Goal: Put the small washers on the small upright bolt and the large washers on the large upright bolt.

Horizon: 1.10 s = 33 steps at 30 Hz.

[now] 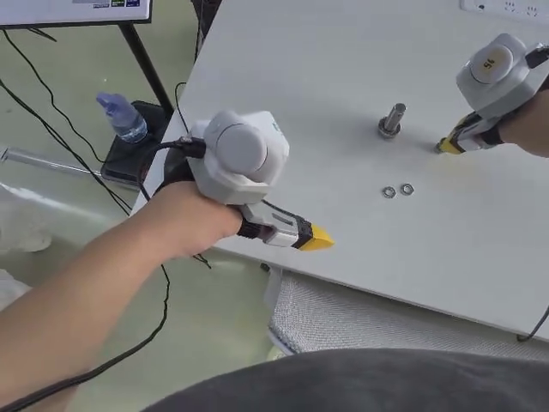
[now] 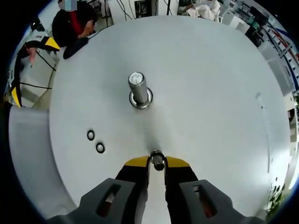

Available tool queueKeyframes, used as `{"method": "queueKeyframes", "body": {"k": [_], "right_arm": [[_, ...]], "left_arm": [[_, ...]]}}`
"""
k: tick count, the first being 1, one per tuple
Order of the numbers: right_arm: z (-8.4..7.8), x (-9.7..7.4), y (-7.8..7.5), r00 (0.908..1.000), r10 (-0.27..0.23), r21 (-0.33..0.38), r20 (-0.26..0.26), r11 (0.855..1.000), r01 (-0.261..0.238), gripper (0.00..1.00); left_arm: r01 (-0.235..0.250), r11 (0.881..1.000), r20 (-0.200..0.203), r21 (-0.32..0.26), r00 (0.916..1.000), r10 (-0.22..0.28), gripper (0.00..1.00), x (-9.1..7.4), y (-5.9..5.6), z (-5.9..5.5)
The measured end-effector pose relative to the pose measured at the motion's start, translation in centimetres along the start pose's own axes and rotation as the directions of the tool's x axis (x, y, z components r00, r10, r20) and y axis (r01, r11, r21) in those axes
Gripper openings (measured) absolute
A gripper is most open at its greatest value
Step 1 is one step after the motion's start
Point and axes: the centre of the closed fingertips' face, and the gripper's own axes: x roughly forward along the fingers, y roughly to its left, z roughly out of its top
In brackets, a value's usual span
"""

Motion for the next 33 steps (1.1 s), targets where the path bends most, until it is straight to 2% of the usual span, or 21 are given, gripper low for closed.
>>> {"method": "queueKeyframes", "body": {"k": [4,8,16,28,33], "right_arm": [[-0.1,0.0,0.2,1.0,-0.002,0.002,-0.004,1.0,0.002,0.12],[0.0,0.2,0.2,1.0,-0.002,-0.004,-0.006,1.0,0.002,0.13],[-0.3,0.5,0.6,0.9999,-0.001,-0.007,-0.011,1.0,0.001,0.13],[-0.5,1.2,-0.3,0.9999,-0.005,-0.015,-0.015,1.0,0.005,0.13],[-0.4,1.2,-0.1,0.9999,-0.001,-0.009,-0.016,1.0,0.001,0.13]], "left_arm": [[0.002,1.0,-0.004,0.003,1.0,-0.002,0.9,0.0,-0.1,0.0],[0.002,1.0,0.011,-0.006,0.9999,-0.002,0.9,-0.3,0.0,0.4],[-0.004,1.0,0.008,-0.006,1.0,0.004,0.9,-0.5,0.0,0.3],[-0.001,1.0,0.002,-0.008,1.0,0.001,0.89,-0.5,-0.1,0.0],[0.003,1.0,-0.003,-0.008,1.0,-0.003,0.88,-0.4,-0.1,-0.1]]}}
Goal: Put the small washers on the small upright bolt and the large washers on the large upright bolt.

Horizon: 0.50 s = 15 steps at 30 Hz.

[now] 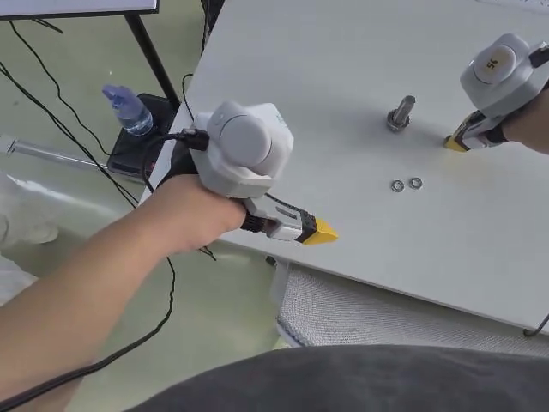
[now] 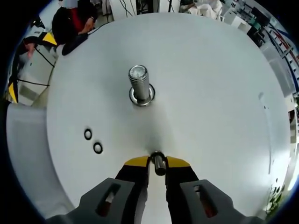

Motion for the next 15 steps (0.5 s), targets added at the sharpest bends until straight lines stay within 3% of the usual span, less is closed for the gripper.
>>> {"method": "queueKeyframes", "body": {"k": [15], "right_arm": [[0.26,-0.36,0.52,0.9999,0.015,-0.002,0.002,1.0,-0.015,0.21]], "left_arm": [[-0.003,1.0,0.015,-0.002,0.9999,0.003,0.89,-0.37,0.11,0.12]]}}
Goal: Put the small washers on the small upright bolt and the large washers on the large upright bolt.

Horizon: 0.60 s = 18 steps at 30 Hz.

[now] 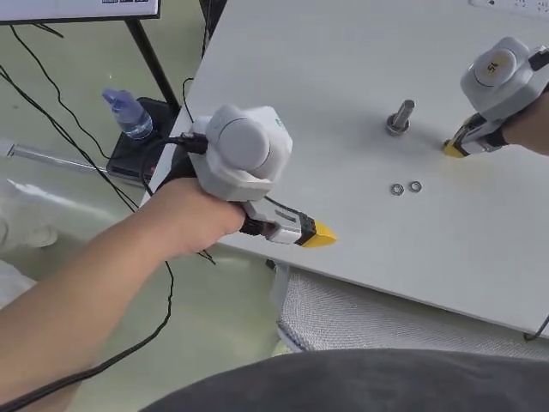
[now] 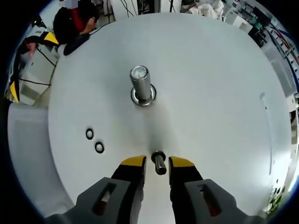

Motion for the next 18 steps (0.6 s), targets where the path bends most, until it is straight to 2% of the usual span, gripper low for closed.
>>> {"method": "queueKeyframes", "body": {"k": [10,12,18], "right_arm": [[-0.1,-0.9,0.6,1.0,0.004,-0.01,-0.004,1.0,-0.004,0.27],[-0.2,-0.9,0.3,1.0,0.005,-0.014,-0.004,1.0,-0.005,0.27],[-0.1,-2.2,0.5,0.9999,0.007,-0.028,0.007,1.0,-0.007,0.29]], "left_arm": [[-0.022,1.0,0.01,0.004,0.9997,0.022,0.91,-0.3,0.3,0.0],[-0.025,1.0,0.014,0.005,0.9996,0.025,0.92,-0.3,0.4,0.1],[-0.029,1.0,0.025,-0.001,0.9993,0.029,0.96,-0.2,0.1,0.5]]}}
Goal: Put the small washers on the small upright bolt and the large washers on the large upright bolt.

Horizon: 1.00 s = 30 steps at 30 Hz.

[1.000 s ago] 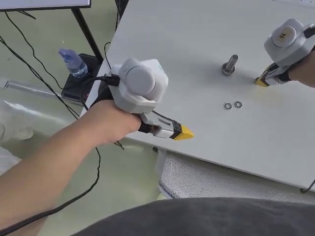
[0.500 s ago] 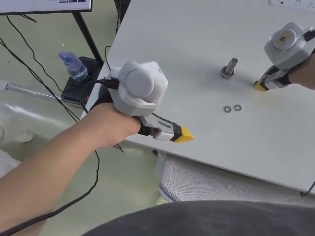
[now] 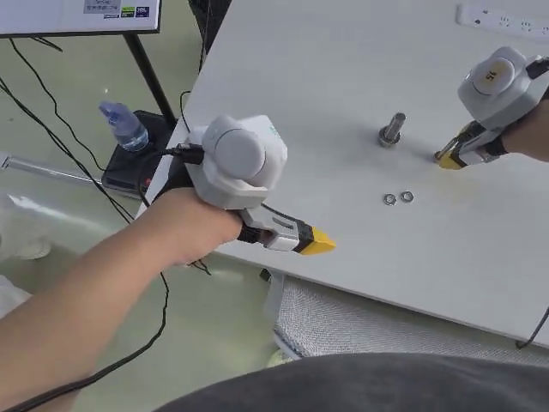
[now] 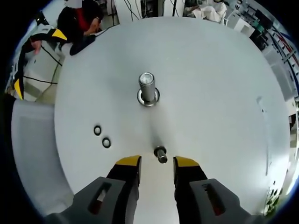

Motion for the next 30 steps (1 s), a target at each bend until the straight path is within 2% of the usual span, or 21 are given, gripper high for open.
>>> {"method": "queueKeyframes", "body": {"k": [5,12,15,22,30], "right_arm": [[0.4,-1.2,-0.1,0.9999,-0.01,-0.005,0.005,1.0,0.01,0.29],[0.7,-1.0,-0.2,0.9999,-0.009,-0.023,0.008,1.0,0.009,0.29],[1.0,-1.5,0.1,0.9999,-0.01,-0.025,0.013,1.0,0.011,0.29],[1.6,-2.8,1.0,0.9995,-0.006,-0.03,0.03,1.0,0.007,0.29],[1.5,-3.5,2.7,0.9995,0.007,-0.026,0.031,1.0,-0.006,0.29]], "left_arm": [[-0.003,1.0,0.009,0.017,1.0,0.002,0.95,0.0,-0.3,0.5],[-0.01,1.0,0.006,0.017,0.9999,0.01,0.95,-0.2,-0.4,0.2],[-0.014,1.0,0.016,0.012,0.9998,0.013,0.96,-0.5,-0.5,0.2],[-0.021,1.0,0.009,0.014,0.9997,0.021,0.96,-0.8,-0.4,0.0],[-0.023,1.0,0.023,0.02,0.9995,0.022,0.95,-0.7,-0.4,0.6]]}}
